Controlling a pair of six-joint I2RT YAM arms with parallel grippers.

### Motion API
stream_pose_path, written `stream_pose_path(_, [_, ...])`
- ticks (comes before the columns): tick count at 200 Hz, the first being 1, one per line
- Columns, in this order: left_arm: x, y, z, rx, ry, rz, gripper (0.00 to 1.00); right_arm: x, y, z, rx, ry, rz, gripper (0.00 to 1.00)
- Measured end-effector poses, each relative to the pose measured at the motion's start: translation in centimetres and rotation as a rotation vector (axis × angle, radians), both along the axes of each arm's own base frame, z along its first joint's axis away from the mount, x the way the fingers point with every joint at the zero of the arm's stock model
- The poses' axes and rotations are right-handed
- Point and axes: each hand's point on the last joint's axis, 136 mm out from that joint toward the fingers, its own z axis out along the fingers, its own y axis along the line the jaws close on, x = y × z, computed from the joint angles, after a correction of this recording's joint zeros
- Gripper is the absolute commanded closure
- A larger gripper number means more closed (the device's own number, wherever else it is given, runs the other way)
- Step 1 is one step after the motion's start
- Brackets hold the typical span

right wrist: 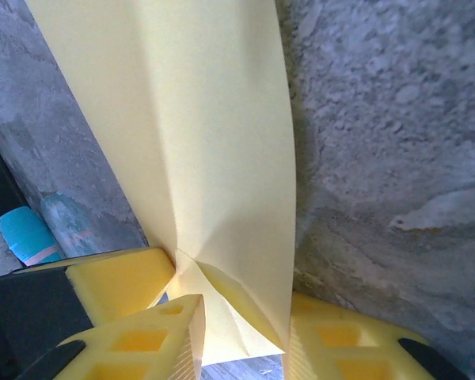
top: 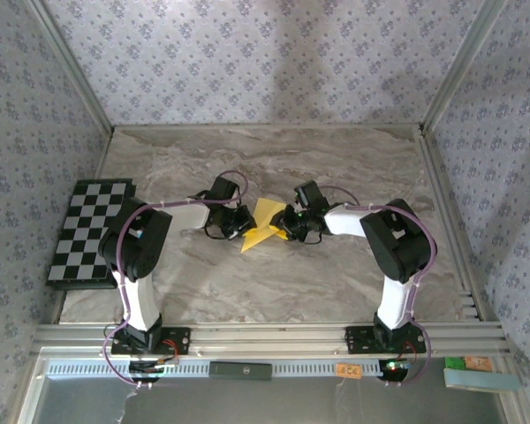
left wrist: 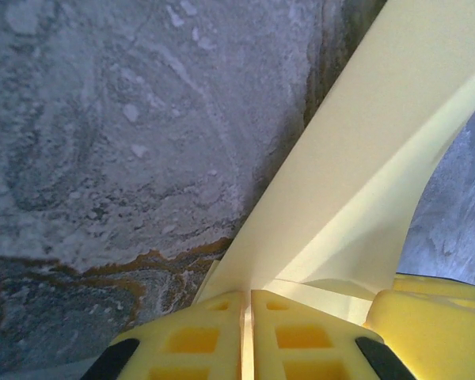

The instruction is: Fold a paper plane with a square sheet of paper (pick it up from the middle)

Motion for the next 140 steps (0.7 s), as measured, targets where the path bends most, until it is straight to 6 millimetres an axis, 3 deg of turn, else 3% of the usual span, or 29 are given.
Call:
stream_pose_path(71, [0.0,0.1,0.1,0.005,0.003,-0.004,0.89,-0.1,0.1,-0.2,0.005,0.005,0.011,0.79])
stream_pose_path(95, [0.2,0.2,0.2,0.005,0.003,0.0,0.88,-0.1,0.2,-0.2,0.01,0.004,0.012,0.86])
stream_pose_path(125, [0.6,0.3,0.5,0.003,-0.008,0.002,0.84,0.0,0.2,-0.2,0.009,0.001,0.013,0.99])
stream_pose_path(140, [0.8,0.4,1.0,0.004,-0.028,-0.006,0.79,0.0,0.1,0.2,0.011,-0.01,0.011,1.0])
